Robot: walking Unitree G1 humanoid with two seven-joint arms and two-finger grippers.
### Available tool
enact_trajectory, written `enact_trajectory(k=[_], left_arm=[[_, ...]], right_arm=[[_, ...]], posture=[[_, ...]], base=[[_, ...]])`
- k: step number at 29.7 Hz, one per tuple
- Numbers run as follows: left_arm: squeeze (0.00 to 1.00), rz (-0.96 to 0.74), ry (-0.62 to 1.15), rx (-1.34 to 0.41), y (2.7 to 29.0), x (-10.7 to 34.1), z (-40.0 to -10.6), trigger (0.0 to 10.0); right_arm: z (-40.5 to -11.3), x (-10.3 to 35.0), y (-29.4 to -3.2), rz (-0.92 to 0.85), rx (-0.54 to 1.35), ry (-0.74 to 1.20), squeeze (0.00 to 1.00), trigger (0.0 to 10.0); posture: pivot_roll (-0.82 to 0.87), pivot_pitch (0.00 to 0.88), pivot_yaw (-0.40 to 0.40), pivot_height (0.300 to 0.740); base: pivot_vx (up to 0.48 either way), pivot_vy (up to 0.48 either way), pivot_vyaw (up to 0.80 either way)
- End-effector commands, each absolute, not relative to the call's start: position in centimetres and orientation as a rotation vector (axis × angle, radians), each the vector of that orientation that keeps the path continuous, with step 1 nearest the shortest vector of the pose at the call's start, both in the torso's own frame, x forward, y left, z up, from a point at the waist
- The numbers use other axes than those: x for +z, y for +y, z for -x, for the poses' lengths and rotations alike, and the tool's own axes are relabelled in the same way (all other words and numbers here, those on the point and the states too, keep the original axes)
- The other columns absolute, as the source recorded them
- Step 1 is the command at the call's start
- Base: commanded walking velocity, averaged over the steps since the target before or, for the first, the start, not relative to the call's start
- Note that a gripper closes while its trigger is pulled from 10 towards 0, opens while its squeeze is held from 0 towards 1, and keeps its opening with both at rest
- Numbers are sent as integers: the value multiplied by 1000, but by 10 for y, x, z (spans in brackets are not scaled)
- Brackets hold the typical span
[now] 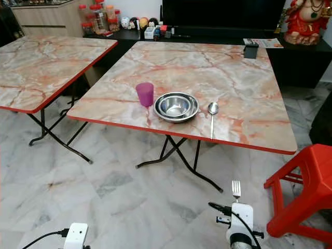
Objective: Setting the table
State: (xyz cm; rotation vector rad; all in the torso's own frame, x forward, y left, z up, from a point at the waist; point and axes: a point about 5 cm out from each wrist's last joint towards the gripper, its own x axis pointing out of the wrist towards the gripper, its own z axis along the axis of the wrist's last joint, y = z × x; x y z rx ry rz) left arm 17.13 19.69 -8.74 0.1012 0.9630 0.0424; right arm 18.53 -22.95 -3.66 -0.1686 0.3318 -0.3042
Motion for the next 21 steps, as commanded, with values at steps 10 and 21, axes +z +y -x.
enact_trajectory(k=[10, 21], left_arm=[[0, -107, 952, 42, 198, -86, -174, 10000], [0, -92, 915, 37, 192, -81, -185, 10000]], right_arm=[[-187, -1, -233, 247, -341, 108, 0, 10000], [-253, 54, -221, 178, -320, -69, 0, 10000]], posture=[[-121, 0, 46, 740], [-124, 0, 53, 740]], base=[[0, 0, 0], [0, 0, 0]])
